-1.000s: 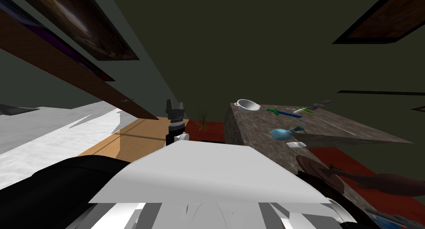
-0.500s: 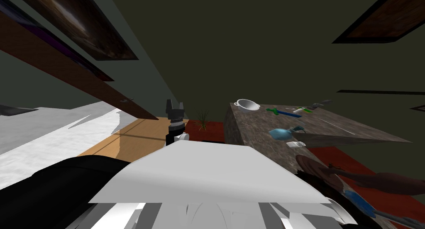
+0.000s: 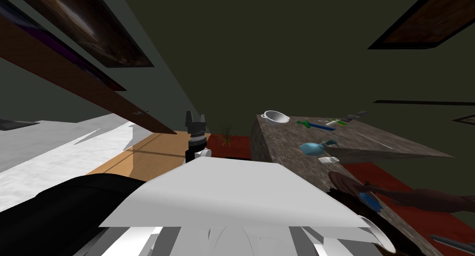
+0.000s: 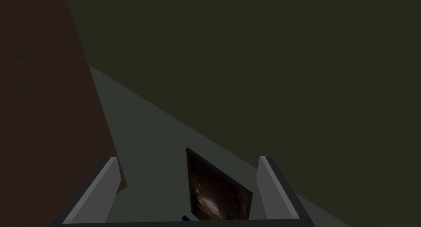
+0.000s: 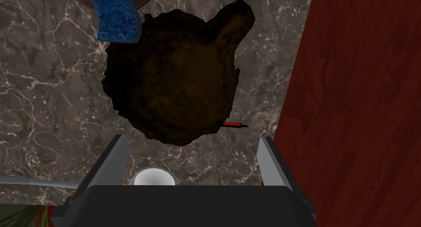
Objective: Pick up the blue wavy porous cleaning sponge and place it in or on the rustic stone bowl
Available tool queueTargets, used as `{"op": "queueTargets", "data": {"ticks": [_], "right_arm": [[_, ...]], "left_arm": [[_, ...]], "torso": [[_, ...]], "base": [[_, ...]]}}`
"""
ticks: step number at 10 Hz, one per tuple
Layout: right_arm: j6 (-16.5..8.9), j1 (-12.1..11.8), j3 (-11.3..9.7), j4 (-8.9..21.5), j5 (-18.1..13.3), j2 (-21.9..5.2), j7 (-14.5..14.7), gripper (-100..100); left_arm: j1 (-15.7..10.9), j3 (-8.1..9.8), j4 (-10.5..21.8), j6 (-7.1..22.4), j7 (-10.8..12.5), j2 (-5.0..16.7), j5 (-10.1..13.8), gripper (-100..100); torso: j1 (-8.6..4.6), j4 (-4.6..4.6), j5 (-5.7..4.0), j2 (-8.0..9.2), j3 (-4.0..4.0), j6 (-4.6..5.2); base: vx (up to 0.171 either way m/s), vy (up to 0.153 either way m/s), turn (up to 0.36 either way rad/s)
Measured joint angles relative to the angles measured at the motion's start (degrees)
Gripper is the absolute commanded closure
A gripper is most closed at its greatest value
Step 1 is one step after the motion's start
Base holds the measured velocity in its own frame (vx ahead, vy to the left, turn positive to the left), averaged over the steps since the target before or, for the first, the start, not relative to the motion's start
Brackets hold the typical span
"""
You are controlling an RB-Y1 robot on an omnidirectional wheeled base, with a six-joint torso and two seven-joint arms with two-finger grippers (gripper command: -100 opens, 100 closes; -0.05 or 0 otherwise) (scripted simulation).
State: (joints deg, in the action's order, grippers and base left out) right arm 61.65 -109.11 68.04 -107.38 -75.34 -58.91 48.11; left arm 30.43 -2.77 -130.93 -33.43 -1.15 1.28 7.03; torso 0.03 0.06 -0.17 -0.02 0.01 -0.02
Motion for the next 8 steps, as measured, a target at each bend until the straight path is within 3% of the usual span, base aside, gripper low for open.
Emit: {"op": "queueTargets", "data": {"ticks": [2, 3, 8], "right_arm": [[1.6, -1.0, 2.3, 0.1, 1.2, 0.5, 0.7, -100], [1.8, -1.0, 2.5, 0.1, 1.3, 0.5, 0.7, 0], [1.8, -1.0, 2.4, 0.1, 1.3, 0.5, 0.7, 0]], "left_arm": [[0.0, 0.0, 0.0, 0.0, 0.0, 0.0, 0.0, 0], [0.0, 0.0, 0.0, 0.0, 0.0, 0.0, 0.0, 0], [0.0, 0.0, 0.0, 0.0, 0.0, 0.0, 0.0, 0]], "torso": [[0.0, 0.0, 0.0, 0.0, 0.0, 0.0], [0.0, 0.0, -0.01, -0.01, 0.0, 0.0], [0.0, 0.0, -0.01, -0.03, -0.01, 0.0]], "base": [[-0.004, -0.003, -0.006], [0.0, 0.0, 0.0], [0.0, 0.0, 0.0]]}}
